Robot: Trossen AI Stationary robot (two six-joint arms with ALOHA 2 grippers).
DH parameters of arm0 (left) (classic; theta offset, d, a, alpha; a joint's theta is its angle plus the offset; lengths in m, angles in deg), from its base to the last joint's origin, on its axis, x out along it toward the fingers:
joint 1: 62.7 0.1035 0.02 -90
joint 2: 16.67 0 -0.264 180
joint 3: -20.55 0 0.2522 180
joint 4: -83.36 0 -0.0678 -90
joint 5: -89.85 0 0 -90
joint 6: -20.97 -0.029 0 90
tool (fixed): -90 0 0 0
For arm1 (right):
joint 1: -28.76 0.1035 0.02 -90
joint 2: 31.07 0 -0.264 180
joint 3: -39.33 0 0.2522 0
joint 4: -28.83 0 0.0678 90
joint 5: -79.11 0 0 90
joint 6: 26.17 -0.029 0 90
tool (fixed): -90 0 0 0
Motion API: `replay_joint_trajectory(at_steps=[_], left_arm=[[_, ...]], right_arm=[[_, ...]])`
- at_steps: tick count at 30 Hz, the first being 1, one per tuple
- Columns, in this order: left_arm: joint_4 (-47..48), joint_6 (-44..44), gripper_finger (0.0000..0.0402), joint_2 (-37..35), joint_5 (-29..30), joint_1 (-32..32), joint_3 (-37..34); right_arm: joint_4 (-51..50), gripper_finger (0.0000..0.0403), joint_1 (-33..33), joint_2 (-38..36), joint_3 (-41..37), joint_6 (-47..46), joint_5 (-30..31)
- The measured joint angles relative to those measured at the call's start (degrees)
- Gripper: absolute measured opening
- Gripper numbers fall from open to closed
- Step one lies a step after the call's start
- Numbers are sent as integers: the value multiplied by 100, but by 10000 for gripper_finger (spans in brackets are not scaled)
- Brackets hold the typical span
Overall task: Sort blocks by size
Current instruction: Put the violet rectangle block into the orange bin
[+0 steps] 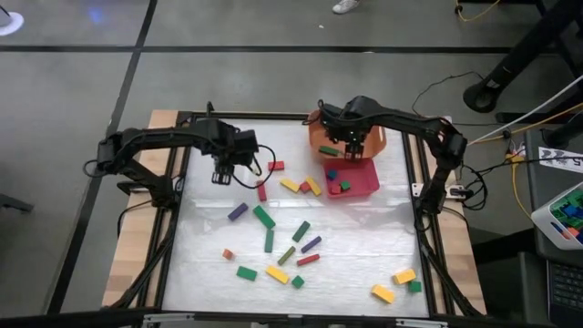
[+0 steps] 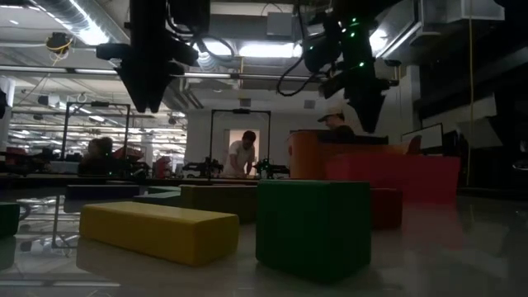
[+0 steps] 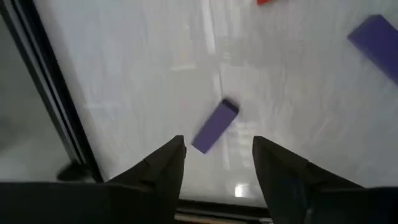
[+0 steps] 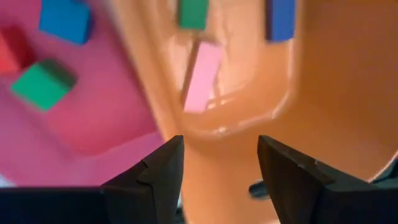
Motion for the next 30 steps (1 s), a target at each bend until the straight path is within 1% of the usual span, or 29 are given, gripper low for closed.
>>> replay_joint_trajectory(at_steps=[3, 7, 9, 11, 13, 16, 18, 24, 28, 30], left_arm=[[-56, -341, 180, 55, -101, 239, 0], [-82, -508, 180, 224, -388, 542, 0], [-82, -556, 180, 330, -457, 647, 0], [-72, -683, 180, 445, -469, 728, -4], [-48, -798, 180, 567, -471, 793, -7], [-87, -977, 180, 727, -474, 863, -95], [-239, -1180, 180, 761, -498, 903, -338], [-781, -1728, 180, 774, -494, 942, -1272], [-1479, -1838, 180, 774, -207, 942, -1752], [-1763, -1843, 180, 774, -155, 967, -1918]], right_arm=[[-76, 202, 0, -295, 0, 42, -6], [-34, 202, -19, -936, 0, 53, -97], [66, 202, -48, -1320, 0, 54, -293], [223, 202, -52, -1650, -9, 31, -621], [530, 202, -51, -2041, -191, 29, -925], [963, 202, -37, -2696, -707, 21, -1398], [1180, 202, -34, -3148, -1172, 4, -1576], [1854, 202, -37, -4688, -2606, -650, -1604], [2120, 202, -36, -5647, -3272, -1109, -1612], [2238, 202, -37, -6026, -3528, -1361, -1611]])
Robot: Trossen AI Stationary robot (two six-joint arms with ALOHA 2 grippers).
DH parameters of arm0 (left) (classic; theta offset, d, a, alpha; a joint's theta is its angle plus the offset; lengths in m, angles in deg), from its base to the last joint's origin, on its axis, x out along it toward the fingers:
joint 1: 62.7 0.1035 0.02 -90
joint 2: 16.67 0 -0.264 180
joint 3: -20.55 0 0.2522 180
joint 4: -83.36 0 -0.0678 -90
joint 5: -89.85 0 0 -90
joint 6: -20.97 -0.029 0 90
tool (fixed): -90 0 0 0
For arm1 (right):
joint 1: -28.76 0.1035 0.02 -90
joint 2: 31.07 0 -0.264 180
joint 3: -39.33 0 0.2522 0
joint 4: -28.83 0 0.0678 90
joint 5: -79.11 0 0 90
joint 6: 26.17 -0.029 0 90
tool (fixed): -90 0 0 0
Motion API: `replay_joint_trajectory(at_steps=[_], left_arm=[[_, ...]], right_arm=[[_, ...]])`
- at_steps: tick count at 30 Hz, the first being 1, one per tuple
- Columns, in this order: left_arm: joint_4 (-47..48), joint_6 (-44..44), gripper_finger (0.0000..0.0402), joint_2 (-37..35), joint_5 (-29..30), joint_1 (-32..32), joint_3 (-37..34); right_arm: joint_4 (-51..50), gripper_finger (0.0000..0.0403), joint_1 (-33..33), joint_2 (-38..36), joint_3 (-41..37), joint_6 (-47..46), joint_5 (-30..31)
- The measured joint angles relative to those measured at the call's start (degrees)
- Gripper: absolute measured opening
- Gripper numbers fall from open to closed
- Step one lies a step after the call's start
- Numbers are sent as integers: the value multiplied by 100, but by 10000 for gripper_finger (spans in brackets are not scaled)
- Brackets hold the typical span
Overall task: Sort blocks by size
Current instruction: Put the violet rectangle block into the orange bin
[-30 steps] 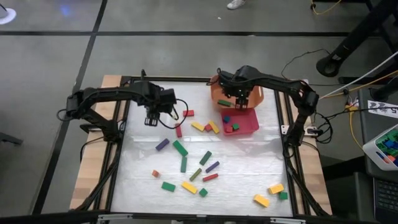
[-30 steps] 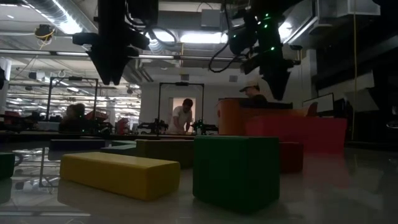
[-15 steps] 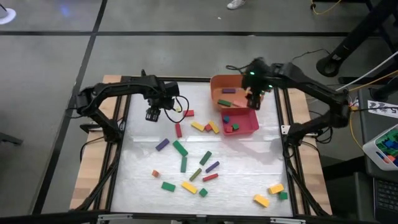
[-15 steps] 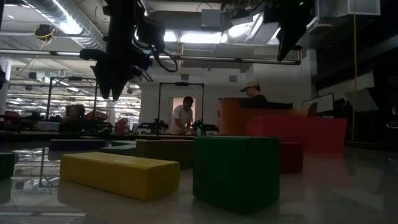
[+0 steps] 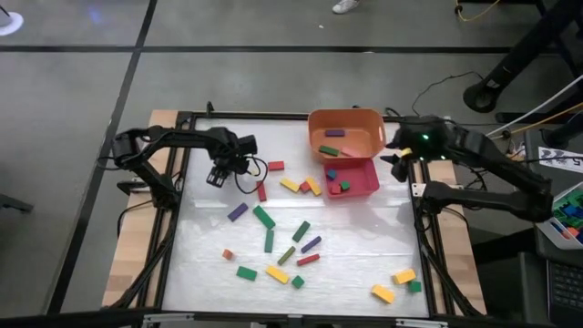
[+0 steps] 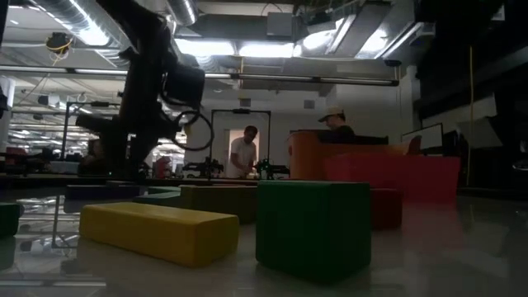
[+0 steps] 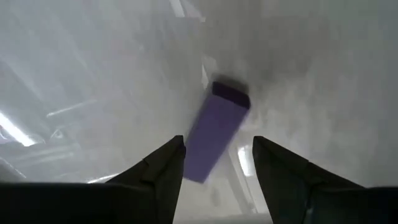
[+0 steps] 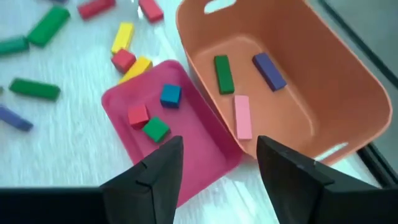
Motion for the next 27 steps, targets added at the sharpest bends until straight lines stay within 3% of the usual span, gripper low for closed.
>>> replay_joint_trajectory(at_steps=[9, 13, 18, 24, 27], left_arm=[[-780, -194, 179, 0, 15, 8, -606], [-932, -159, 149, -26, 19, 2, -711], [-958, 81, 80, -31, 17, 2, -713], [-1084, 1095, 80, -15, -99, 13, -547], [-1305, 1522, 80, -13, -452, 6, -318]], right_arm=[[200, 202, 2, -1329, -609, -633, -44], [591, 202, 0, -1631, -874, -893, -136], [1200, 202, 0, -1729, -1265, -926, -857], [2120, 202, 4, -1679, -1835, -925, -1749], [2485, 202, 4, -1653, -2094, -920, -1924]])
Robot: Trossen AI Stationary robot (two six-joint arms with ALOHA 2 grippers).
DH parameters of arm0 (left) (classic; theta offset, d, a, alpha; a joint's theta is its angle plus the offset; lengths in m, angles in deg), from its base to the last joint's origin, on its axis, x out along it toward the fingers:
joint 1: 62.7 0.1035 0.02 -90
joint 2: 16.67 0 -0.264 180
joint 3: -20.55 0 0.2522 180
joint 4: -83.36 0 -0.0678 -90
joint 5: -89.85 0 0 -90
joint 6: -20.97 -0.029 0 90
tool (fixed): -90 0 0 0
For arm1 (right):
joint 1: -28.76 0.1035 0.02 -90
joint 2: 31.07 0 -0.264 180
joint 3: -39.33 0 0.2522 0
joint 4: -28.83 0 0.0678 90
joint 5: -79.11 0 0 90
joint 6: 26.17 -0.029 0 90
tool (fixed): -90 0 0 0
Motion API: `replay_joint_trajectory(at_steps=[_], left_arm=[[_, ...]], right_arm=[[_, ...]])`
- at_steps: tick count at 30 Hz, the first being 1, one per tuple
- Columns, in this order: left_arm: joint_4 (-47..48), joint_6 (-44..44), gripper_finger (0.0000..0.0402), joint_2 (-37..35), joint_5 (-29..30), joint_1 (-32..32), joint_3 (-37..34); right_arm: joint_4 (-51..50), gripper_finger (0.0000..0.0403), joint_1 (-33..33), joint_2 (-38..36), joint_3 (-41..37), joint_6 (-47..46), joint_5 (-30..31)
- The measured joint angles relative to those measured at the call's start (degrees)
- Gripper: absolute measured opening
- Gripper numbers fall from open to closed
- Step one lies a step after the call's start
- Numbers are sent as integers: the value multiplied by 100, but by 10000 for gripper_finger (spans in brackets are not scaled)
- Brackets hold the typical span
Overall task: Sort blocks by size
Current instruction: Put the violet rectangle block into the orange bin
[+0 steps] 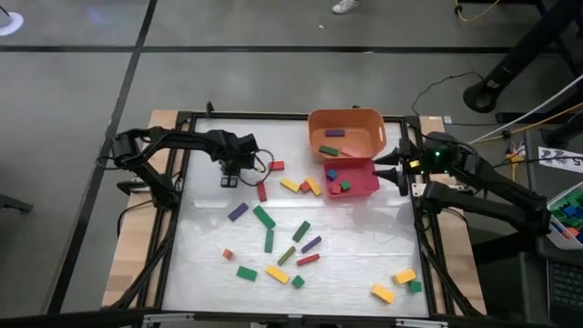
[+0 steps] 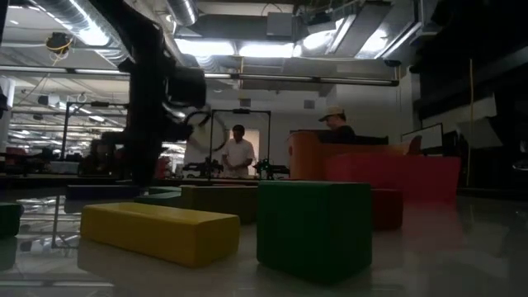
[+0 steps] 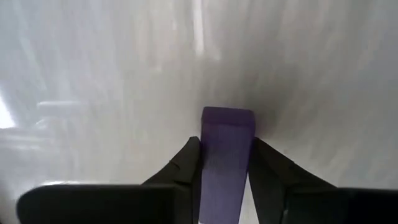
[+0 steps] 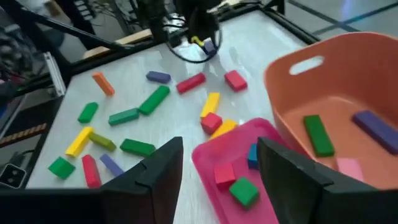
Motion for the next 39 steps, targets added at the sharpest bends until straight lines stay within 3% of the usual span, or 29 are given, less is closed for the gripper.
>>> replay_joint_trajectory(at_steps=[8, 12, 14, 18, 25, 31, 35, 39], left_arm=[[-432, 608, 80, 7, -1049, -85, 916], [-1350, 1013, 80, 4, -1537, -213, 1392], [-2247, 1250, 80, 4, -1643, -282, 1447], [-4068, 1434, 87, 113, -1651, -399, 1445], [-6384, 1580, 94, 898, -1650, -459, 1434], [-7908, 957, 96, 1571, -1616, -450, 1428], [-8001, 928, 102, 1683, -1152, -421, 1432], [-7915, 1298, 138, 1694, -910, -338, 1432]], right_arm=[[311, 202, 0, 54, -517, 11, -282], [776, 202, 0, 50, -696, 59, -463], [954, 202, 0, 54, -758, 76, -475], [1074, 202, 0, 153, -788, 324, -475], [1388, 202, 2, 481, -791, 367, -543], [1557, 202, 2, 865, -791, 356, -722], [1684, 202, 113, 1121, -791, 355, -882], [2138, 202, 624, 1395, -793, 365, -681]])
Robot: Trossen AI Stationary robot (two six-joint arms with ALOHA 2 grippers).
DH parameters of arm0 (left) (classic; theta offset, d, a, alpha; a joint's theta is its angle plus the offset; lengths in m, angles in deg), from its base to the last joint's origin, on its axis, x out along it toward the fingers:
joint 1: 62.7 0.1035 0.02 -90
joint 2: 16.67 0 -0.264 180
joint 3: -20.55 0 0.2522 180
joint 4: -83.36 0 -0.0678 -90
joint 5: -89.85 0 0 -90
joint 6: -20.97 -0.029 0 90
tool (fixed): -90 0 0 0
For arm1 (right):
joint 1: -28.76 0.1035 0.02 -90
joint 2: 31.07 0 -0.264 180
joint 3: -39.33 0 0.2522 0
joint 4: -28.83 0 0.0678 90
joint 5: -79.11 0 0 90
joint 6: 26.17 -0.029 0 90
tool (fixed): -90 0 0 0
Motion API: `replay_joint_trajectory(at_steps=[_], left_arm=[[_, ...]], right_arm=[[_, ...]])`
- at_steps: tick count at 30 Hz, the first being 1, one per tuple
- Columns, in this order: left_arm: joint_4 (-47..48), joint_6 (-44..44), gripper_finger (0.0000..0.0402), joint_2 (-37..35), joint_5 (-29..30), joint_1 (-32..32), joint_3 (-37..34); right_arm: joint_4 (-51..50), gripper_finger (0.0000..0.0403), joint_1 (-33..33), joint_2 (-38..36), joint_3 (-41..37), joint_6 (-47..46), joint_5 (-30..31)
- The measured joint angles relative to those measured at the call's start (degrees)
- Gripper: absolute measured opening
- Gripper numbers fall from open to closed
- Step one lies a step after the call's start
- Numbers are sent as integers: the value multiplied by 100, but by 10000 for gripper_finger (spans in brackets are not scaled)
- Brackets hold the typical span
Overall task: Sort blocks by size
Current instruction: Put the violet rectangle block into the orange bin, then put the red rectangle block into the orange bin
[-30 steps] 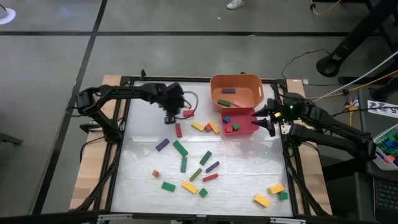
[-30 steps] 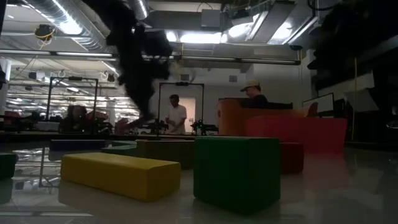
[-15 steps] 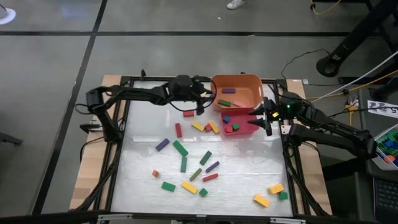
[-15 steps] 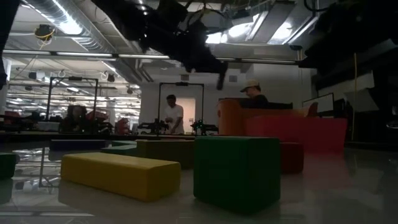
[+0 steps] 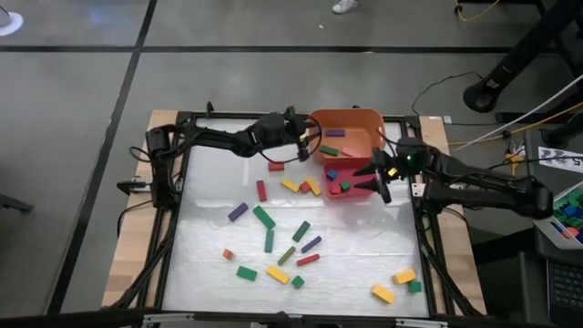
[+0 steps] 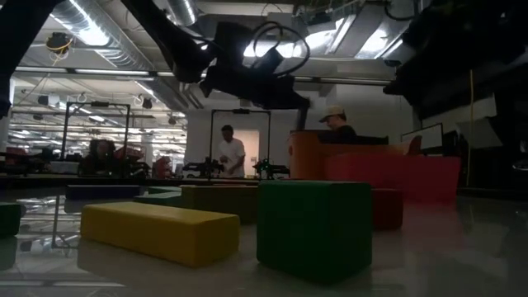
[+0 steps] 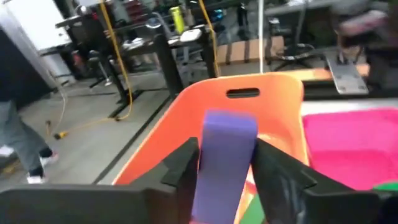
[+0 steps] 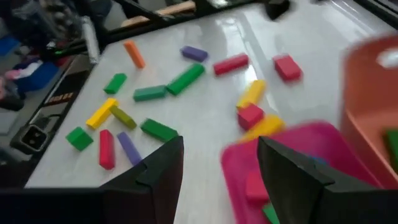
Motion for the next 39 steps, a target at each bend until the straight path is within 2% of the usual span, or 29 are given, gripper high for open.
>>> replay_joint_trajectory(at_steps=[6, 14, 22, 27, 39], left_arm=[[-14, 339, 196, -2, 5, 98, 2], [-17, 318, 209, -351, 3, 13, 2], [634, 638, 210, -714, 0, -365, 4], [1080, 653, 210, -774, -2, -726, 2], [1620, 221, 210, -776, -2, -1733, 2]], right_arm=[[825, 202, 904, 445, 0, 9, 603], [1264, 202, 2053, 1366, -2, 19, 1827], [2407, 202, 2995, 2704, -2, 323, 2022], [2941, 202, 3343, 3533, 0, 325, 2533], [3296, 202, 3897, 5037, 585, 309, 2730]])
